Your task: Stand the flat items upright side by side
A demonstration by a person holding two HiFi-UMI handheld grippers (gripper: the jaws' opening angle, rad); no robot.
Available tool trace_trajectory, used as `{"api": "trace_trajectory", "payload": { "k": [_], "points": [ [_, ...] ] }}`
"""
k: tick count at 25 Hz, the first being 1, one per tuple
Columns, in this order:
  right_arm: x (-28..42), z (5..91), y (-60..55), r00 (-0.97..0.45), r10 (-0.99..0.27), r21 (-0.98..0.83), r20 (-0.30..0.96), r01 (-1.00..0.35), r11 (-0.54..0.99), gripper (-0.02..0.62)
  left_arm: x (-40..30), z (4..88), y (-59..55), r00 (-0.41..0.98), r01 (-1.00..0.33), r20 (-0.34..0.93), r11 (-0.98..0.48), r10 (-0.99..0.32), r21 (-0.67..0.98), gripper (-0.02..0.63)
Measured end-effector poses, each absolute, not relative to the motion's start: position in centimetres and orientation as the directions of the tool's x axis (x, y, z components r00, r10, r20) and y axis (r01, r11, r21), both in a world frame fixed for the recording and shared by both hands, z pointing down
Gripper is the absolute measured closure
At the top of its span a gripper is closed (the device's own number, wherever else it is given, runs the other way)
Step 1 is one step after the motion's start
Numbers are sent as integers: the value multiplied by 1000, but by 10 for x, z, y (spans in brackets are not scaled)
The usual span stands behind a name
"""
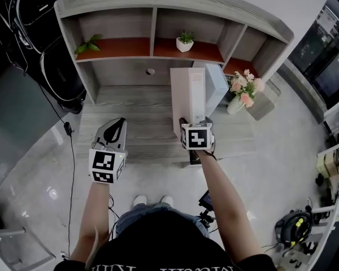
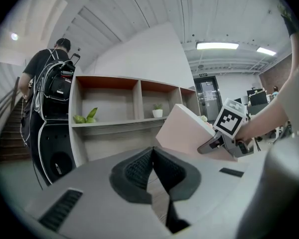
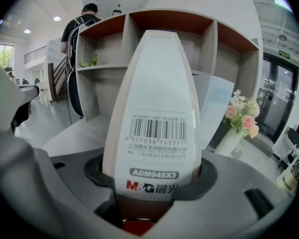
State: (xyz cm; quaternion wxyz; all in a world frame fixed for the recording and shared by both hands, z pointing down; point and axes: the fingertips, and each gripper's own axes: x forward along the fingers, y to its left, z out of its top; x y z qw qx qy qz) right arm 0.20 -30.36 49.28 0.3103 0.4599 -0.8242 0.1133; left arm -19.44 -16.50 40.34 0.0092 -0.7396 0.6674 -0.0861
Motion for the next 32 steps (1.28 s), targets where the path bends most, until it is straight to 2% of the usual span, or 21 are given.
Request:
{"api": "trace_trajectory", "payload": {
  "k": [7, 14, 24, 32],
  "points": [
    [12, 498, -303, -374, -777, 103, 506, -868, 485, 298, -190, 404, -154, 97, -981, 133, -117, -986, -153, 595],
    [12, 506, -314, -356, -791, 92, 497, -886, 455, 291, -190, 407, -152, 99, -979, 153, -124, -983, -164, 595],
    [15, 526, -317, -328, -687, 26, 649, -892, 451, 282, -188, 415, -154, 97, -980, 166, -124, -981, -158, 595],
    [25, 585, -302, -231, -530, 41, 816, -891, 452, 276, -182, 413, -156, 102, -976, 170, -131, -980, -173, 595]
  ]
}}
